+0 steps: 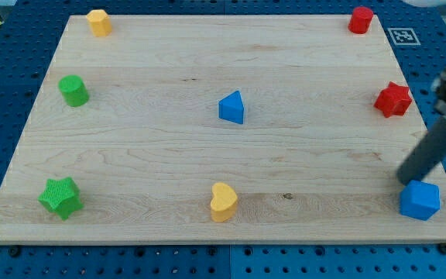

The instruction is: Slide the blue triangle towards the top center

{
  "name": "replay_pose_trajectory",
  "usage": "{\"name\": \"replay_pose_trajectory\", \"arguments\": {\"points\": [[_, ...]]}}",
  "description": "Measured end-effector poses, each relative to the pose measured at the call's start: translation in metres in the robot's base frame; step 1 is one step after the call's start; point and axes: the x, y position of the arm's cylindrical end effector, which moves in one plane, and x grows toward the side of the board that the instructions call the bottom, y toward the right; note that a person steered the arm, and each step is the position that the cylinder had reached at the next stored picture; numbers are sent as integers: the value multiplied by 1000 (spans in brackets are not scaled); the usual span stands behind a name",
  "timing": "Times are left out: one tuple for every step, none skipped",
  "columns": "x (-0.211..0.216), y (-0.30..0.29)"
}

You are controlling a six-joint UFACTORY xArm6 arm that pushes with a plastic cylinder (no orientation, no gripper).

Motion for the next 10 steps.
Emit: {"name": "replay_pose_trajectory", "arguments": {"points": [[-33, -52], [-55, -104], [-56, -152], [-68, -191], [-102, -193], [-128, -193], [-148, -208], [-123, -212], [-120, -243], [-151, -245]]}}
